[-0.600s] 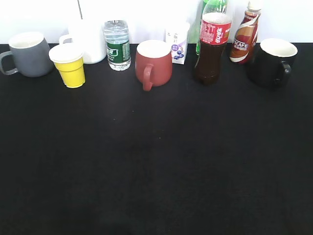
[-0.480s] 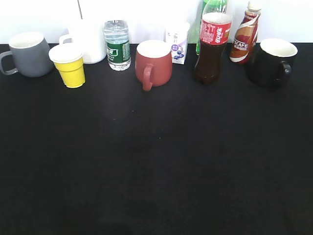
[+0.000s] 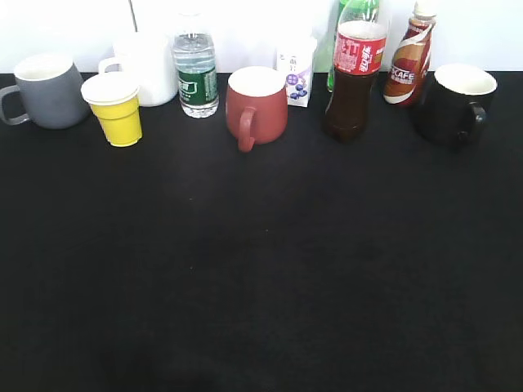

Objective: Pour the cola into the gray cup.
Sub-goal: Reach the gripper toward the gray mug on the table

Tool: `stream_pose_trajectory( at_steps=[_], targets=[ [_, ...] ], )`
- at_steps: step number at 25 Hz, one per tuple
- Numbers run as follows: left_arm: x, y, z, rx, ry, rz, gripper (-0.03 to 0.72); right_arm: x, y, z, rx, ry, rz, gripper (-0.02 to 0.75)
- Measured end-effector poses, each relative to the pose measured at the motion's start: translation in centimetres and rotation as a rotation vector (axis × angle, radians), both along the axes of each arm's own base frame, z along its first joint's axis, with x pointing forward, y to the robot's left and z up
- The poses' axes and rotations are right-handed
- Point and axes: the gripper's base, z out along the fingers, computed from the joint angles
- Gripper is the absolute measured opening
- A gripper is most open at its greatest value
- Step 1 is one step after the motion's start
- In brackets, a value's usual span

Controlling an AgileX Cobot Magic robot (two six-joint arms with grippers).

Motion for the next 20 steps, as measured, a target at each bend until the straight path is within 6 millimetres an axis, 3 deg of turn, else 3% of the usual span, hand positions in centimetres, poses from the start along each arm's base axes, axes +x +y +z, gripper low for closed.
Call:
stream_pose_trajectory(
  at_steps=[5, 11, 16, 20],
  targets=[
    [10.1, -0.1, -6.4, 0.011, 0.100, -0.014, 0.552, 0.0, 0.0, 0.0, 0.000, 0.000, 0.000, 0.585],
    [18.5, 0.8, -15.1, -0.010, 0.182, 0.077, 0.549, 0.0, 0.0, 0.0, 0.000, 0.000, 0.000, 0.585],
    [25.4, 2.7, -18.0, -0.026, 0.180, 0.162, 0.537, 0.0, 0.0, 0.0, 0.000, 0.000, 0.000, 0.585],
    [29.5, 3.1, -19.2, -0.034, 0.193, 0.162, 0.533, 0.0, 0.0, 0.0, 0.000, 0.000, 0.000, 0.585]
  ],
)
